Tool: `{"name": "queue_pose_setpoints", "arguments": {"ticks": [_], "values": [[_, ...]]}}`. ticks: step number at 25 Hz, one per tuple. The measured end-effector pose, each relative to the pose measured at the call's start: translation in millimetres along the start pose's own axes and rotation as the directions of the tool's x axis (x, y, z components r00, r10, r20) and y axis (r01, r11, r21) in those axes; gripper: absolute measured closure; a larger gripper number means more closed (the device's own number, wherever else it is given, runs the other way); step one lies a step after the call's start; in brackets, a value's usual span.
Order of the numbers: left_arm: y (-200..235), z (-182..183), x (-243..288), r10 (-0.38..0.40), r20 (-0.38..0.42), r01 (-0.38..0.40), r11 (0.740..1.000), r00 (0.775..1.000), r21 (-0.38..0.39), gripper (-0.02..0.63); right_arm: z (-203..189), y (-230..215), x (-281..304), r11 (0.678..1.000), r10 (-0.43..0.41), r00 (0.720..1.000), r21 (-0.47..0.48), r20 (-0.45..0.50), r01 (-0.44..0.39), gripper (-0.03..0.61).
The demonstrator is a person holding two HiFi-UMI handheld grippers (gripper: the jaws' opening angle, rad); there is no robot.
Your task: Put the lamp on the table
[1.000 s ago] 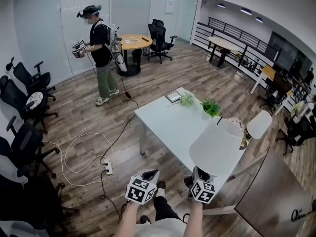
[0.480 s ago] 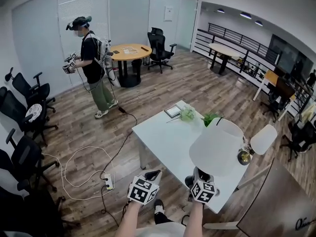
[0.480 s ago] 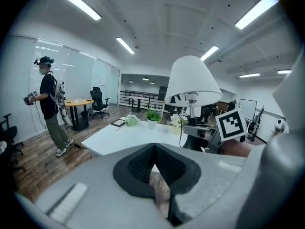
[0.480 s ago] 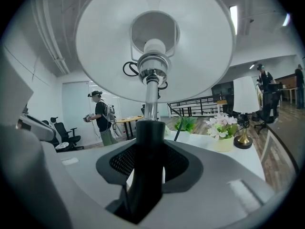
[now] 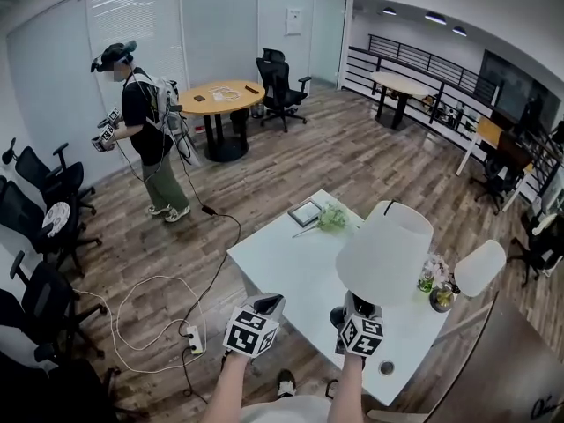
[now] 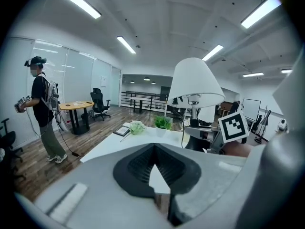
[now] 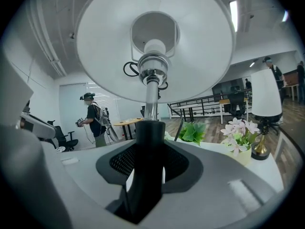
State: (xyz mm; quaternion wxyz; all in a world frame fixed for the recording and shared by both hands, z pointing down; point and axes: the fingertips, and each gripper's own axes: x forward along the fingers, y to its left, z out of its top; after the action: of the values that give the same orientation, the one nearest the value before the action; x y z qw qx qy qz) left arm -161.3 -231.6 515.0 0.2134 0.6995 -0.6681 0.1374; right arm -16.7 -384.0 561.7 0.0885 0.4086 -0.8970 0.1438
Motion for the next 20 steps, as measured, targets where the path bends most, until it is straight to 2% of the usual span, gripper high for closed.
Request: {"name": "queue_pose_setpoints", "arguments": {"ticks": [6, 11, 20], "values": [[19.2, 24.8, 32.4, 0.016, 0.009, -0.016, 1.000, 1.000, -0.006, 0.614, 18.8, -19.2, 45.5, 1.000, -0.008, 1.000, 0.001, 0.016, 0.008, 0.410], [25.9, 28.8, 57.5, 0.023, -0.003, -0.023, 1.000, 1.000, -0.017, 0.614, 14.9, -26.7, 72.3, 1.000, 0.005, 1.000, 0.001, -0.002, -0.005, 0.410], [21.5, 14.3, 101.6, -0.050, -0.044, 0.048, 0.998, 0.998, -0.043, 0.614, -2.4, -46.3, 93.0, 0.999, -0.033, 0.999, 0.016, -0.042, 0.034, 0.410]]}}
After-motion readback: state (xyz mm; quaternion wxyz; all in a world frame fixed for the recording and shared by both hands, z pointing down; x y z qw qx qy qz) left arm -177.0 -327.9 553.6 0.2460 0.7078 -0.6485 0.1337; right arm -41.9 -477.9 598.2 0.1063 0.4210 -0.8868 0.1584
